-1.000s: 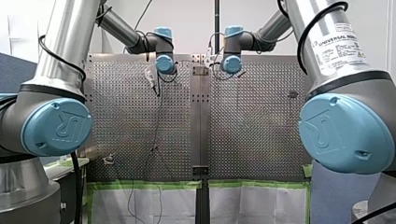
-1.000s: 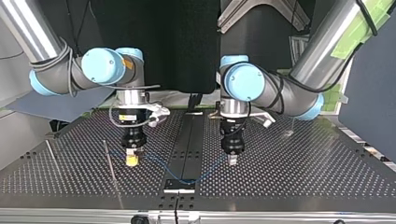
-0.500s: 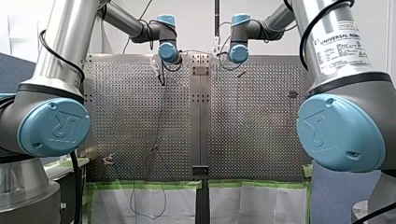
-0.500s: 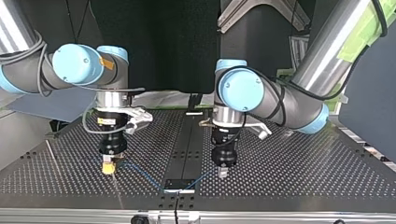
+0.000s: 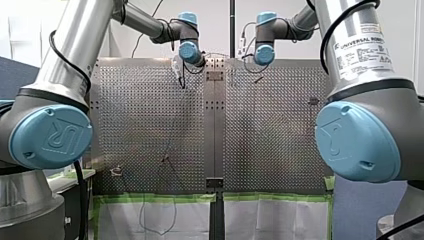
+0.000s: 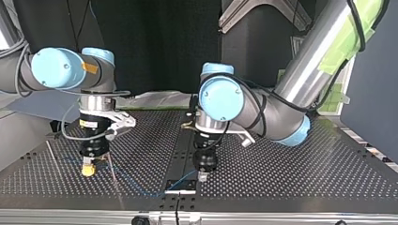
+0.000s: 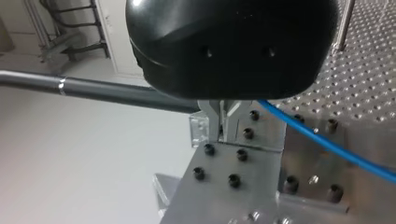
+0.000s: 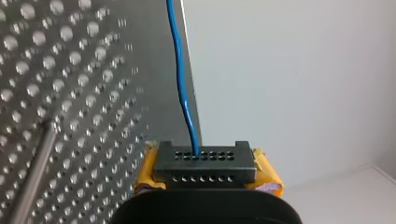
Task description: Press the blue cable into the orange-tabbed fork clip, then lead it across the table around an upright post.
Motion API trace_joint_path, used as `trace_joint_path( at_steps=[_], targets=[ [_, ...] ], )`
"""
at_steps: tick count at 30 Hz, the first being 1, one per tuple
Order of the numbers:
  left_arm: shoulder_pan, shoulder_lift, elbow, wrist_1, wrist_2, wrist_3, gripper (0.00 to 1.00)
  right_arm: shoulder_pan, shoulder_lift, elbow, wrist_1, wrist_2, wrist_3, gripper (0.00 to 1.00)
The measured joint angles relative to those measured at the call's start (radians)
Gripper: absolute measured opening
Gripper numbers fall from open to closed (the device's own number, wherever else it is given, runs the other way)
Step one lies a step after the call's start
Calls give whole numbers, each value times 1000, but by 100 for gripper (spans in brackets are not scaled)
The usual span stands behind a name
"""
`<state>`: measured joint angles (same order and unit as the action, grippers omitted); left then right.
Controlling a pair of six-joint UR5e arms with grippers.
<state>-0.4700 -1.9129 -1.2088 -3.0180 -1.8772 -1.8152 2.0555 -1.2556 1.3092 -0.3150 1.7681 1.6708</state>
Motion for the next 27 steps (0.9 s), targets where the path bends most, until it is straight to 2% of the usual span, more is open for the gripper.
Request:
trace_joint_path(
  at_steps=[10, 15, 27],
  targets=[
    [-48, -60, 95, -31, 8, 3, 2, -47, 0, 0, 23, 5, -2, 0],
    [-74, -101, 140, -65, 1, 27, 2, -71, 0, 0, 26, 4, -2, 0],
    [-108, -141, 261, -91, -7, 40, 2, -122, 1, 2, 28, 5, 2, 0]
  ],
)
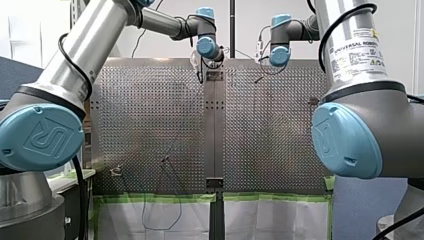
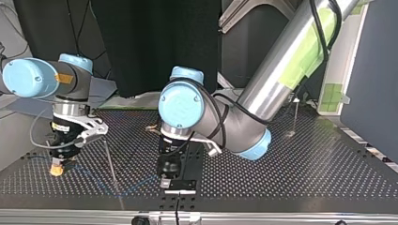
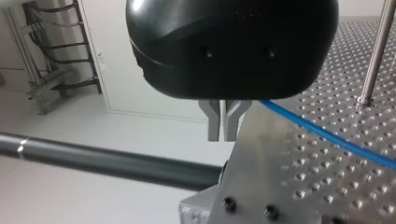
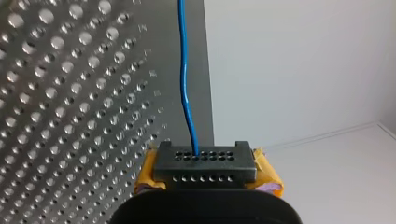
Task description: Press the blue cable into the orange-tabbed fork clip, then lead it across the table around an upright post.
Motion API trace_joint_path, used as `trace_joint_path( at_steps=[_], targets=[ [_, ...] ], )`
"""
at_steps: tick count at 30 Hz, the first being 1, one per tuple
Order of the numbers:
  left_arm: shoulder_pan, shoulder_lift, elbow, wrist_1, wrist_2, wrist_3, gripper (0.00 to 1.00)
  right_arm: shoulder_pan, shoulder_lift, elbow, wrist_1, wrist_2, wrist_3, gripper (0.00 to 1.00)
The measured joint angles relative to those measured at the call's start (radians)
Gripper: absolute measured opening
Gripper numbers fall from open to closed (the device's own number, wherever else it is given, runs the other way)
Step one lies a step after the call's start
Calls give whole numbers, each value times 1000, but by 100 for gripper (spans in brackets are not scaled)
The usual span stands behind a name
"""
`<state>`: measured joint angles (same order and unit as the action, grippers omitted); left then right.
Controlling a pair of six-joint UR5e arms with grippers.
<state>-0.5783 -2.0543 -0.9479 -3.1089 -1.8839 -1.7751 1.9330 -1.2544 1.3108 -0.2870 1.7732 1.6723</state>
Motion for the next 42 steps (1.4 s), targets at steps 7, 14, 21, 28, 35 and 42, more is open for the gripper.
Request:
trace_joint_path(
  at_steps=[7, 14, 21, 28, 35, 42],
  targets=[
    [-49, -64, 67, -60, -16, 31, 2, -26, 0, 1, 3, -2, 0, 0],
    [-77, -131, 135, -79, -19, 34, 2, -50, 3, 9, 5, -5, 0, 0],
    [-85, -196, 195, -79, -13, 34, 2, -66, 16, 15, 4, -17, 1, 0],
    [-87, -261, 203, -77, -10, 35, 2, -79, 38, 35, 0, -28, 2, 0],
    [-86, -280, 174, -68, -11, 35, 2, -86, 67, 58, -2, -34, 4, 0],
    [-81, -285, 123, -50, -9, 35, 2, -98, 92, 96, -7, -37, 6, 0]
  ],
)
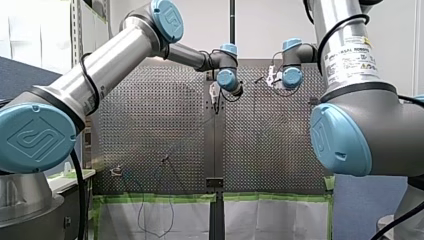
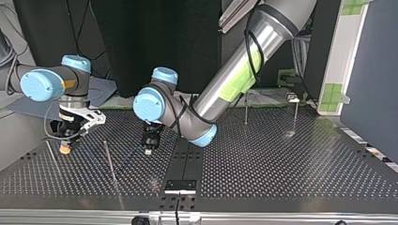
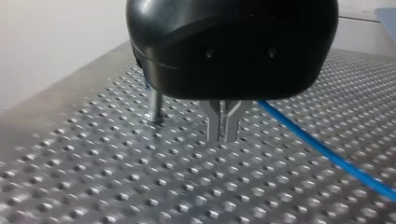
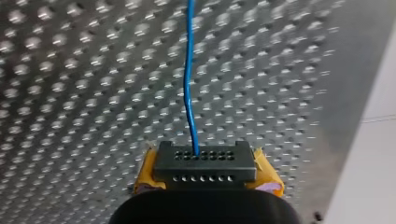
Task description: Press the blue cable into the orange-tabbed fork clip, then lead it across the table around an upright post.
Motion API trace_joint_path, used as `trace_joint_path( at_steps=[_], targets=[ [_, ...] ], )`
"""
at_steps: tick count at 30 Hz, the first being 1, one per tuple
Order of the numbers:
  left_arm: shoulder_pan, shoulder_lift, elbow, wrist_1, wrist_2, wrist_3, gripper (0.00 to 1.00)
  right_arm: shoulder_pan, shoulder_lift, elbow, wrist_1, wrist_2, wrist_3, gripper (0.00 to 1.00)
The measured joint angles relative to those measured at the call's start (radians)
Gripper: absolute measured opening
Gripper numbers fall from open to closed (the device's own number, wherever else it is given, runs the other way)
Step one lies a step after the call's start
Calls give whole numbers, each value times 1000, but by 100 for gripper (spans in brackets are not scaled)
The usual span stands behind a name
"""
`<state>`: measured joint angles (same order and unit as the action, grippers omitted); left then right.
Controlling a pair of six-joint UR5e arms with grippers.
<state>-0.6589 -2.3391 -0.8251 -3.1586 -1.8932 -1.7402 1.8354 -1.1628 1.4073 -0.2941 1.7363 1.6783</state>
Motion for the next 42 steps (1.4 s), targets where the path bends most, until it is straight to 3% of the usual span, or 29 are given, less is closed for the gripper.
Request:
trace_joint_path(
  at_steps=[6, 12, 14, 15, 17, 18, 20, 23, 37, 42],
  targets=[
    [3, 0, -34, 21, -2, -1, 2, -3, 27, 26, -6, -16, -1, 0],
    [6, -1, -37, 23, -3, 0, 2, -8, 45, 60, -45, -21, 7, 0],
    [6, 0, -37, 23, -2, 1, 22, -11, 58, 70, -61, -23, 7, 0],
    [6, -1, -37, 23, -2, 3, 22, -12, 64, 73, -65, -22, 6, 0],
    [6, -1, -37, 23, -2, 8, 53, -15, 80, 81, -73, -23, 4, 0],
    [6, -1, -38, 23, -4, 12, 53, -16, 86, 84, -77, -24, 4, 0],
    [6, -1, -38, 23, -11, 18, 64, -18, 100, 90, -87, -26, 2, 0],
    [6, -1, -39, 23, -31, 22, 71, -22, 117, 100, -103, -28, 0, 0],
    [11, -1, -70, 46, -49, 21, 74, -54, 226, 147, -205, -44, -11, 0],
    [12, -1, -73, 48, -47, 21, 74, -61, 268, 157, -236, -43, -4, 0]
  ],
)
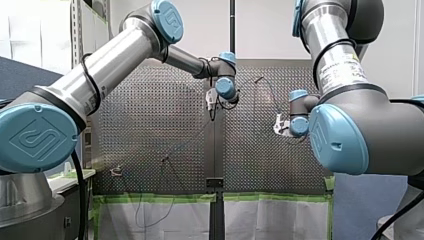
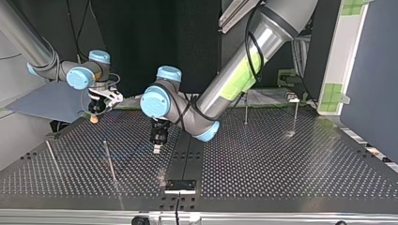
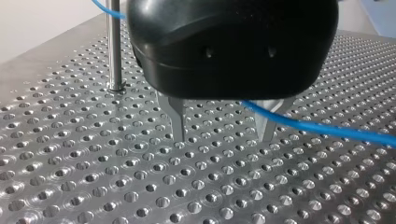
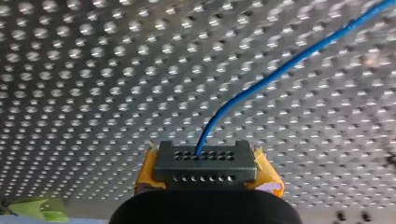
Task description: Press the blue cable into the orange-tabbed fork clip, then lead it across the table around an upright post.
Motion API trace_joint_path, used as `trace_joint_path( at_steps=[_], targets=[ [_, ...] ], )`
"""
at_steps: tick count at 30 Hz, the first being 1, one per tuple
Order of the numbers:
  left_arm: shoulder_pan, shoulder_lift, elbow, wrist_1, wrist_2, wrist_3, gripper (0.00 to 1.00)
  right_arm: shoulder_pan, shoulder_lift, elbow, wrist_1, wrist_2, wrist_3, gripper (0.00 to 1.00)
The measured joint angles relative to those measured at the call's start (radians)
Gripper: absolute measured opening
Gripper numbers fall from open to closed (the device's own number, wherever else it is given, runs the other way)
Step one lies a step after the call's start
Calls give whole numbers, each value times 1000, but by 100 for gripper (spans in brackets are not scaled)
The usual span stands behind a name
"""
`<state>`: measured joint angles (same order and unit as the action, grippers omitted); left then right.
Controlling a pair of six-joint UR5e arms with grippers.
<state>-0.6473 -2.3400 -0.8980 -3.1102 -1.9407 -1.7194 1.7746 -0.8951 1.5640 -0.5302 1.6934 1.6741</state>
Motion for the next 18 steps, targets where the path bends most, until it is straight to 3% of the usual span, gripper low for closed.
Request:
trace_joint_path(
  at_steps=[18],
  targets=[
    [0, 0, 0, 3, 1, 0, 74, -11, 152, 3, -92, 12, 12, 0]
  ],
)
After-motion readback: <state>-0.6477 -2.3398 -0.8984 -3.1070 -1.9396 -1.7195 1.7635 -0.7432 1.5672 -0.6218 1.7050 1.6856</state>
